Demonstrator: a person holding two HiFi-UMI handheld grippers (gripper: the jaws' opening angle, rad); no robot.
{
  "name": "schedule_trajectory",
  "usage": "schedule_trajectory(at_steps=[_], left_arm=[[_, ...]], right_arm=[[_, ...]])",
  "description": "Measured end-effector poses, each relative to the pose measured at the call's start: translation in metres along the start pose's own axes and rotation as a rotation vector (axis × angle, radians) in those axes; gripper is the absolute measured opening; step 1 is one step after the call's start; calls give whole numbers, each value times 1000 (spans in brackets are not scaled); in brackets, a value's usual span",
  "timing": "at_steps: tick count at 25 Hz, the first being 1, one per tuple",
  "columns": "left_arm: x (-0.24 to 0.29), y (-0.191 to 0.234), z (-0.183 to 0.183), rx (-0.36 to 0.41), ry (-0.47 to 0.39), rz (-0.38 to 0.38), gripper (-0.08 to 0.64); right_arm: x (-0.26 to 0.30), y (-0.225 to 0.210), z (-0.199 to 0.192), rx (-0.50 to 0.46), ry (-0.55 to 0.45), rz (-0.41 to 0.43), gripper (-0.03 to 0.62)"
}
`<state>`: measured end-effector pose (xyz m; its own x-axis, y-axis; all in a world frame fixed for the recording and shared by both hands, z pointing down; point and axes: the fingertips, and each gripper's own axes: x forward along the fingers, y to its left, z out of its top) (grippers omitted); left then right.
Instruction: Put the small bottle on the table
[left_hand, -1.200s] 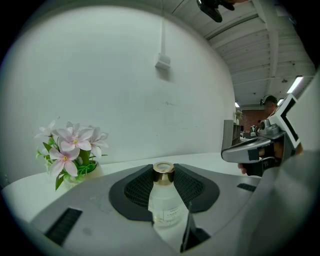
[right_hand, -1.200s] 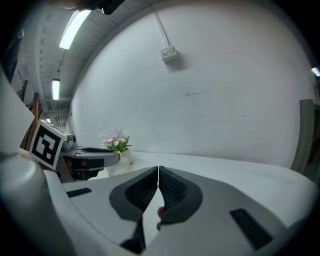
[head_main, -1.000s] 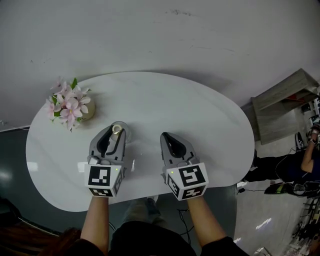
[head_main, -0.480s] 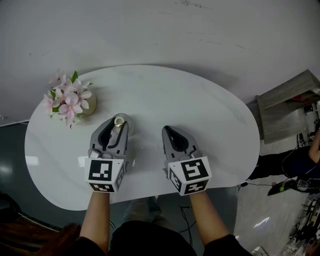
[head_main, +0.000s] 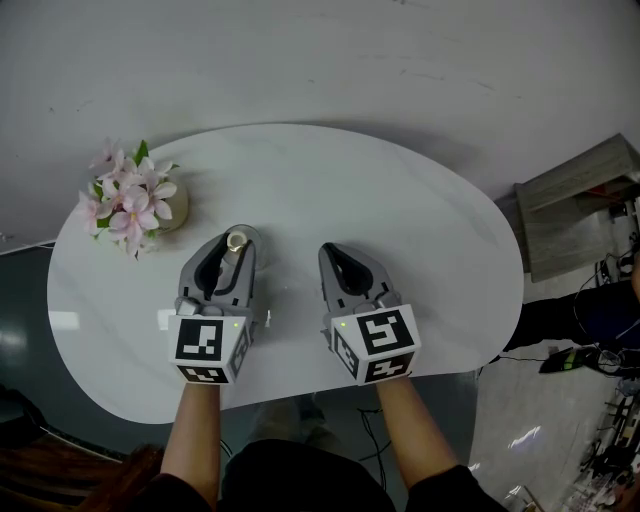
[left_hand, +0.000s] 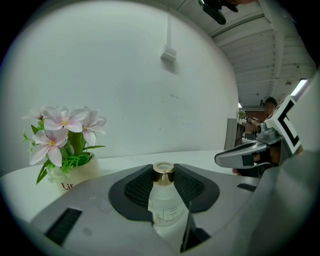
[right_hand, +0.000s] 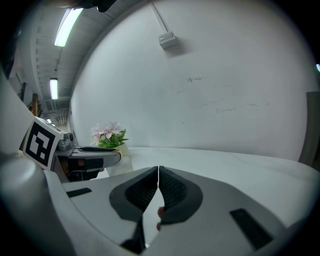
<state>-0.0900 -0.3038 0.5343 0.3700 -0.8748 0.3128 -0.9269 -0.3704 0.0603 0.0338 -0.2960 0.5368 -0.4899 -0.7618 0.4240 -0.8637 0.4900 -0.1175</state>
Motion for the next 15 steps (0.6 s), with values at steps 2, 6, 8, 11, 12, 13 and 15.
schedule_trajectory(at_steps=[2,6,8,11,12,13,15], left_arm=[[1,1,-3,-1,9,2,130],[2,3,-5,5,4,3,130],[4,4,-5,22,2,3,130],[7,6,-4,13,-7,8,130],[7,7,-4,9,-10,10,130],[8,6,-4,10,-13,10,130],[9,5,-4,17,-15,9,130]], right_arm=[[1,0,0,0,2,1,67],[5,-1,0,2,2,0,67],[7,-1,-1,-1,5,1,67],[10,-1,-2,-3,7,3,67],[11,-1,-3,-3,9,4,67],[12,-1,-3,-2,11,5,67],[12,-1,-4,-3,13,8,67]])
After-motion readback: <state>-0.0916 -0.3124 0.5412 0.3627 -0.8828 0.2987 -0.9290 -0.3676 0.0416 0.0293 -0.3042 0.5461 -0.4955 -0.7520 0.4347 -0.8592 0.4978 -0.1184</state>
